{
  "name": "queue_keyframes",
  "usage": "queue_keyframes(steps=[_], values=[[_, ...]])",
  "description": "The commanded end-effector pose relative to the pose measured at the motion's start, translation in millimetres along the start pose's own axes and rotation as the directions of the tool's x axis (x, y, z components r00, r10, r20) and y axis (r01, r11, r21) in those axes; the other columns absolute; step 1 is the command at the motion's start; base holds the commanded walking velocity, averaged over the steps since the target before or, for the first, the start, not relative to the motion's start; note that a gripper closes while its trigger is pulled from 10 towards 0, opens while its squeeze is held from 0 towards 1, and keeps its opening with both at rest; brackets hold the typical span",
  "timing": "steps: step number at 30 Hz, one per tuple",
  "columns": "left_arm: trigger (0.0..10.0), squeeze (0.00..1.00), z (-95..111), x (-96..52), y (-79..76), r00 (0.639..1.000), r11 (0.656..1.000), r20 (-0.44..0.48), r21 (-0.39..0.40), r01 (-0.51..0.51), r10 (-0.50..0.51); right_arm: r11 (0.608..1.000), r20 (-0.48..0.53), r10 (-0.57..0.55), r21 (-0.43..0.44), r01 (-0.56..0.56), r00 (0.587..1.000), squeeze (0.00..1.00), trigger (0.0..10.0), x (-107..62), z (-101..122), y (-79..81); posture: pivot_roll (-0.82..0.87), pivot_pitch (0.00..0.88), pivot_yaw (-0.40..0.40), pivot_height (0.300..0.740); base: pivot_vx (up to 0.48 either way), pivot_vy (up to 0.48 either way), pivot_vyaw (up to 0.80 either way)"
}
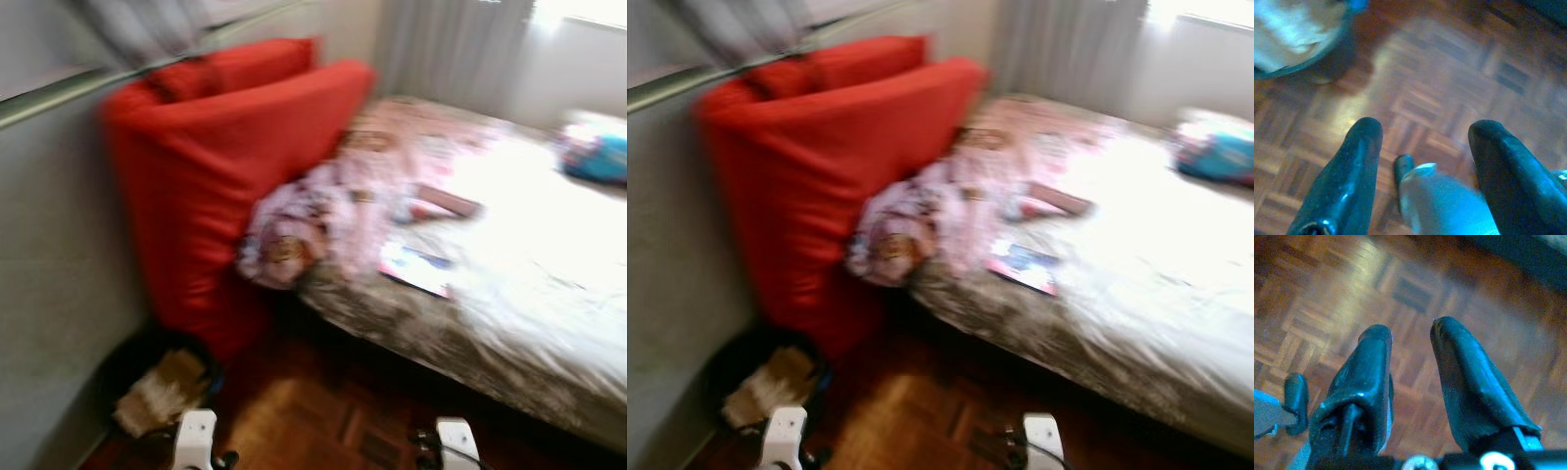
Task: Clean up the room
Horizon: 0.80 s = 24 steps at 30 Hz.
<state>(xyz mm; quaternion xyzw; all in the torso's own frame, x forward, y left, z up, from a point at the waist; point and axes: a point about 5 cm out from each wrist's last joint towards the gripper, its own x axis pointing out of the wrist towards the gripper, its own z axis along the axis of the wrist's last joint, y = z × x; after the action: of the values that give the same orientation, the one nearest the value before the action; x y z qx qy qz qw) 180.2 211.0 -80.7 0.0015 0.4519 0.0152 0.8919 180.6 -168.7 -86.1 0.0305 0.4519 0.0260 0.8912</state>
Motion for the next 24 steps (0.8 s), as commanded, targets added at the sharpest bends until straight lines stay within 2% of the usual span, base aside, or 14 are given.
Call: queue_keyframes(steps=[1, 10, 24], values=[[10.0, 0.00, 44.6, 9.8, -21.7, 0.994, 0.996, 0.085, -0.055, -0.066, 0.070, 0.988, 0.031, -0.144, 0.063, 0.142, 0.989, 0.00, 10.0, 3.4, 33.6, -20.1, 0.05, 0.000, -0.112, 0.740, 0.262, 0.000, 0.00], [10.0, 0.00, 46.1, 10.0, -22.1, 0.994, 0.996, 0.087, -0.059, -0.065, 0.070, 0.987, 0.033, -0.146, 0.070, 0.144, 0.989, 0.00, 10.0, 3.5, 34.8, -20.6, 0.05, 0.000, -0.116, 0.740, 0.267, 0.000, 0.00], [10.0, 0.00, 47.2, 10.1, -20.8, 0.994, 0.996, 0.088, -0.058, -0.065, 0.070, 0.988, 0.026, -0.140, 0.065, 0.138, 0.990, 0.00, 10.0, 3.9, 35.5, -19.2, 0.05, 0.000, -0.107, 0.740, 0.269, 0.000, -0.75]])
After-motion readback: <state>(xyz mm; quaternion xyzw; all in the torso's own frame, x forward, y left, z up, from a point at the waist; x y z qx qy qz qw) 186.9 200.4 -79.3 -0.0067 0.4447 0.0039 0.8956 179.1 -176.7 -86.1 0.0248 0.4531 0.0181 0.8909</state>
